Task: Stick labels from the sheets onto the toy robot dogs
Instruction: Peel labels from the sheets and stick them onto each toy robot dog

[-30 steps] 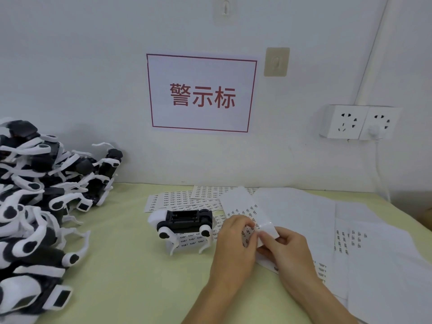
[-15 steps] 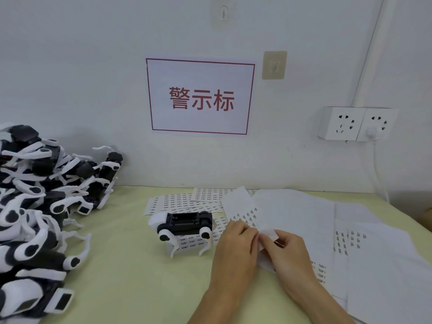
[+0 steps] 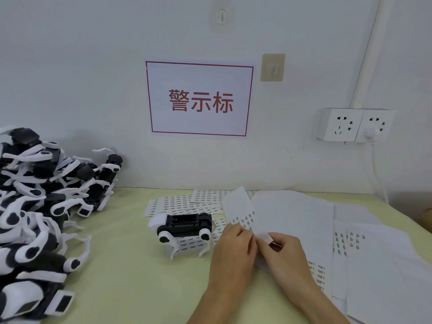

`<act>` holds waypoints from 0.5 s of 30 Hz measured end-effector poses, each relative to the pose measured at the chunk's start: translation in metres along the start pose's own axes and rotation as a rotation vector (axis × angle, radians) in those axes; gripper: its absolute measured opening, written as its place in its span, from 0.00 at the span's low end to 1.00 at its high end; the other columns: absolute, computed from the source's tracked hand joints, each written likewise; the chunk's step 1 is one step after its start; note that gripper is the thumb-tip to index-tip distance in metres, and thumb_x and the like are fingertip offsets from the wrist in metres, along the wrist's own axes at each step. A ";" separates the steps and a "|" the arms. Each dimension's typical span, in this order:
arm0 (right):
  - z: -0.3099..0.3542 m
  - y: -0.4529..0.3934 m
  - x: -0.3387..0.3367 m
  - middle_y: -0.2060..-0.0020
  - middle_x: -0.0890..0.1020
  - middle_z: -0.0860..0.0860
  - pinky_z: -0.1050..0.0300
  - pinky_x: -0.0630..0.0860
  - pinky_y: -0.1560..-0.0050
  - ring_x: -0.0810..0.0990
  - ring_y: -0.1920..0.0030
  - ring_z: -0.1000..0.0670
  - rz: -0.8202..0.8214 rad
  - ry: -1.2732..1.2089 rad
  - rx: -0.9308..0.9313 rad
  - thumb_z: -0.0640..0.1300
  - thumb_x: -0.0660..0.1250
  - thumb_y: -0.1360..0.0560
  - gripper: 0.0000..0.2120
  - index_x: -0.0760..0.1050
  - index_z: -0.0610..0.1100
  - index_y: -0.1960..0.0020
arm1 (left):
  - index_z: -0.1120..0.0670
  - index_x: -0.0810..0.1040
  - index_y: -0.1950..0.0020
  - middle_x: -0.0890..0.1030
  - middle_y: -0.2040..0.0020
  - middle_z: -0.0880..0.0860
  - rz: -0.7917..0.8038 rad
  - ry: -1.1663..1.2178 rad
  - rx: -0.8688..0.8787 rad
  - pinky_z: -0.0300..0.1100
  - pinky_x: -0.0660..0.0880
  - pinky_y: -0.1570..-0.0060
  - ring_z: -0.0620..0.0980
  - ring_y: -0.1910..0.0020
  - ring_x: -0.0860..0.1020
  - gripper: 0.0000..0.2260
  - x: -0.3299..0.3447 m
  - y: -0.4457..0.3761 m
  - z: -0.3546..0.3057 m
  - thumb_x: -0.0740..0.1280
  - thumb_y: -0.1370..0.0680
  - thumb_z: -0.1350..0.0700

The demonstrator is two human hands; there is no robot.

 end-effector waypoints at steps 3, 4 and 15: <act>0.002 0.001 0.001 0.69 0.81 0.42 0.54 0.83 0.58 0.80 0.65 0.51 -0.002 -0.025 0.008 0.39 0.67 0.23 0.14 0.81 0.40 0.66 | 0.59 0.82 0.53 0.78 0.53 0.52 -0.016 0.042 -0.032 0.42 0.71 0.48 0.47 0.50 0.74 0.08 -0.002 0.000 0.002 0.65 0.20 0.58; 0.002 0.001 0.000 0.70 0.81 0.43 0.57 0.82 0.61 0.80 0.65 0.51 -0.007 -0.039 0.012 0.40 0.67 0.22 0.15 0.80 0.40 0.67 | 0.59 0.82 0.53 0.78 0.54 0.51 -0.021 0.060 -0.040 0.41 0.70 0.48 0.46 0.50 0.74 0.07 -0.003 0.000 0.002 0.66 0.20 0.58; 0.006 0.002 -0.002 0.74 0.76 0.47 0.65 0.76 0.66 0.75 0.70 0.53 -0.023 0.002 -0.056 0.36 0.65 0.22 0.17 0.78 0.40 0.70 | 0.58 0.83 0.55 0.78 0.55 0.50 -0.022 0.101 -0.037 0.34 0.67 0.52 0.44 0.53 0.73 0.08 -0.005 -0.001 0.002 0.66 0.19 0.59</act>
Point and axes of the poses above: each hand's wrist, its own y-axis away from the middle knuckle, its own x-axis out of the palm, z = x × y, the point moved 6 cm from there along -y, towards the middle knuckle
